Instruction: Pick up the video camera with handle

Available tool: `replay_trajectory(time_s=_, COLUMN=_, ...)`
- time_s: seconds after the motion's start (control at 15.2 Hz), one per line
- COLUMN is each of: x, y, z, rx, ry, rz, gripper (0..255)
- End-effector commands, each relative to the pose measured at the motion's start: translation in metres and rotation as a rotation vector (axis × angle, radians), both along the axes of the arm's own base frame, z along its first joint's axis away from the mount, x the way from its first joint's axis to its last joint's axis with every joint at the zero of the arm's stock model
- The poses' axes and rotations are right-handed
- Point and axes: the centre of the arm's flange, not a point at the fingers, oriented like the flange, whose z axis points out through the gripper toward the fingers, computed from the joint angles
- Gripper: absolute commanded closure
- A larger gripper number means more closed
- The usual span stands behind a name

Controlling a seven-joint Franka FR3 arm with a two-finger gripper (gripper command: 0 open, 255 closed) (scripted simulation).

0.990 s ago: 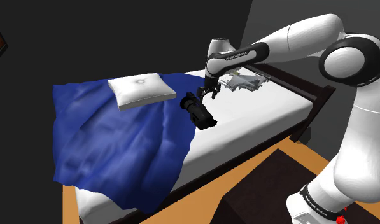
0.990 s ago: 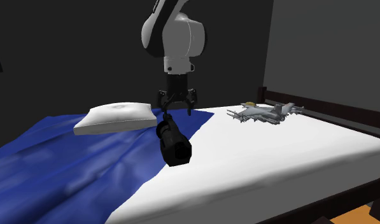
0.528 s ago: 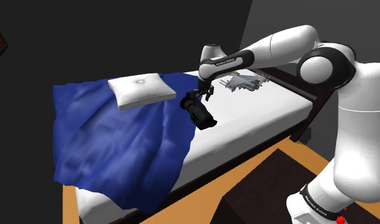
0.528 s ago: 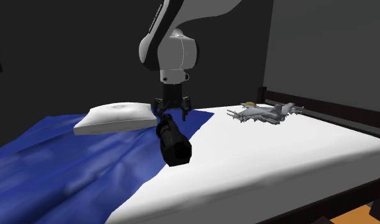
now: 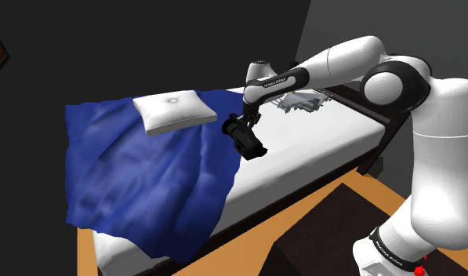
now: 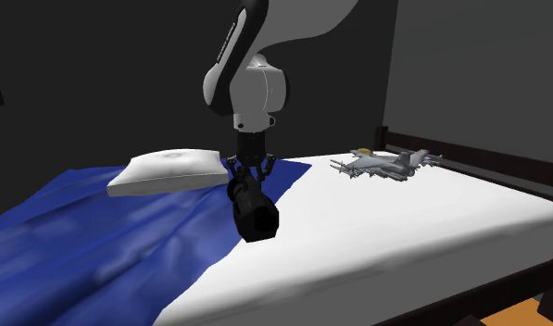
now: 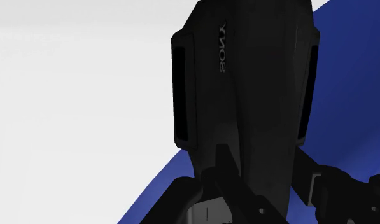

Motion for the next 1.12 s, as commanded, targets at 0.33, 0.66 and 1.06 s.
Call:
replay_trajectory(time_s=0.33, x=0.0, y=0.0, z=0.0, rx=0.0, ry=0.0, rz=0.0, gripper=255)
replay_trajectory(time_s=0.66, x=0.0, y=0.0, z=0.021, rx=0.0, ry=0.0, rz=0.0, gripper=255)
replay_trajectory(time_s=1.06, x=0.0, y=0.0, z=0.052, rx=0.0, ry=0.0, rz=0.0, gripper=255)
